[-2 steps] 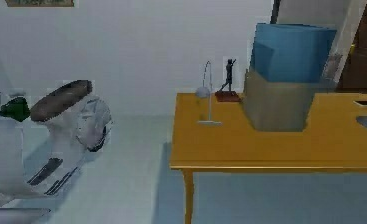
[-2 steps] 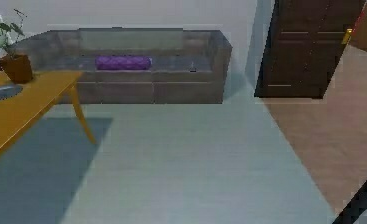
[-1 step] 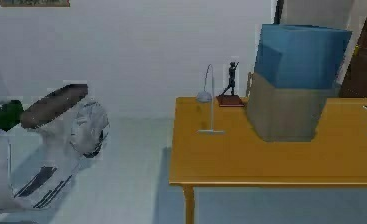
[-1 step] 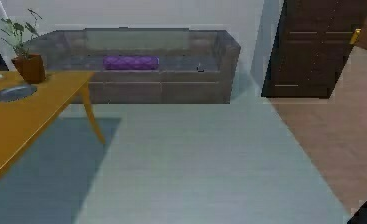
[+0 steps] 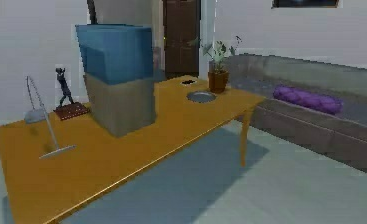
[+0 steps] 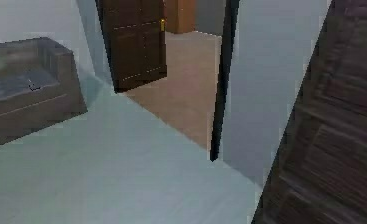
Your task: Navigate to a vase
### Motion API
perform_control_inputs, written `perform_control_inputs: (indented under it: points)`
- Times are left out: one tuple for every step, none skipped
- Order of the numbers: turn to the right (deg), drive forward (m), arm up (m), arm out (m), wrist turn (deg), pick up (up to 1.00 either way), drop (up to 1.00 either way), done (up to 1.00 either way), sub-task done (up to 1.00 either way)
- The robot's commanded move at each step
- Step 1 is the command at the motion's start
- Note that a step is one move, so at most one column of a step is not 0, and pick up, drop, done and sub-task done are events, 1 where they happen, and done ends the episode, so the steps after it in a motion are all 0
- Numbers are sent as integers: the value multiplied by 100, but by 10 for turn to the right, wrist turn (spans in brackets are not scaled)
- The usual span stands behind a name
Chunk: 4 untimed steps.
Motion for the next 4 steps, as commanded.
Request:
perform_control_inputs:
  points:
    - [360,0,0,0,0,0,0,0,0]
    - [0,30,0,0,0,0,0,0,0]
    - [450,0,0,0,0,0,0,0,0]
    - [60,0,0,0,0,0,0,0,0]
